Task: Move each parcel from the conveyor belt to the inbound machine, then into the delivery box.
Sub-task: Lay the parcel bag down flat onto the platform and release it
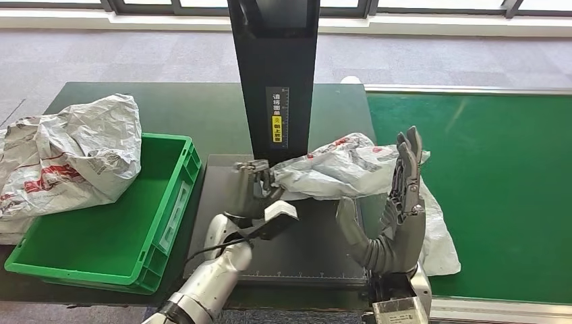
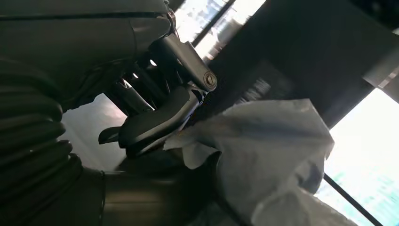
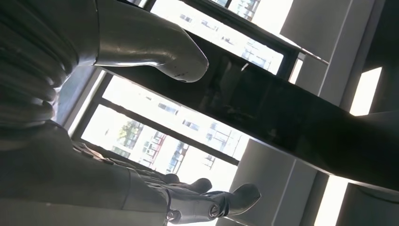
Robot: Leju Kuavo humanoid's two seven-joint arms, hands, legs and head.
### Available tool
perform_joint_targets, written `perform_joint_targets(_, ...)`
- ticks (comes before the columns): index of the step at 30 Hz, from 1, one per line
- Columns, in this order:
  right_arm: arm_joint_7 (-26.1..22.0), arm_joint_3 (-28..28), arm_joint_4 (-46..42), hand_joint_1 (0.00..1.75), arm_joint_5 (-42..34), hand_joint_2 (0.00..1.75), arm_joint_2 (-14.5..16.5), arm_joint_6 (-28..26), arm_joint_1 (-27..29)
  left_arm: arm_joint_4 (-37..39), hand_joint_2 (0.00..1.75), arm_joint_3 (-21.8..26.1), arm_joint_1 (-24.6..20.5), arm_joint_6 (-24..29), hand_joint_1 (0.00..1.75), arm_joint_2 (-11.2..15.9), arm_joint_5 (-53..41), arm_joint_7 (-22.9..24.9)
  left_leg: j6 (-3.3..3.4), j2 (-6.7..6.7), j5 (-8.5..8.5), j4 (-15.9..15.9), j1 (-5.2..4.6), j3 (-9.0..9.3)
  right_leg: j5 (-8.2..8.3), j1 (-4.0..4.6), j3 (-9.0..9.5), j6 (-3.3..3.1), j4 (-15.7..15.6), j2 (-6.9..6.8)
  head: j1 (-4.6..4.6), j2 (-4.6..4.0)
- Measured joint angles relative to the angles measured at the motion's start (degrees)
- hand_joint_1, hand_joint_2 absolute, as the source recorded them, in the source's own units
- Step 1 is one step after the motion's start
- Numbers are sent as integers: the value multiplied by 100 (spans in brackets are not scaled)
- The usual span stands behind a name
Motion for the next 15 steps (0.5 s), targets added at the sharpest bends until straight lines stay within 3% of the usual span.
perform_joint_targets(10,-1,0,0,0,-111,175,-202,-187,126,-684,175,1426,505,35,175,127,327,-511,0,-11,0,0,1,-9,-2,0,0,-1,-1,-8,0,0)
perform_joint_targets(15,-2,29,2,0,-198,175,-336,-353,201,-986,175,1713,732,-50,175,200,363,-466,0,-12,-1,0,1,-12,-3,1,-3,-1,-1,-9,0,0)
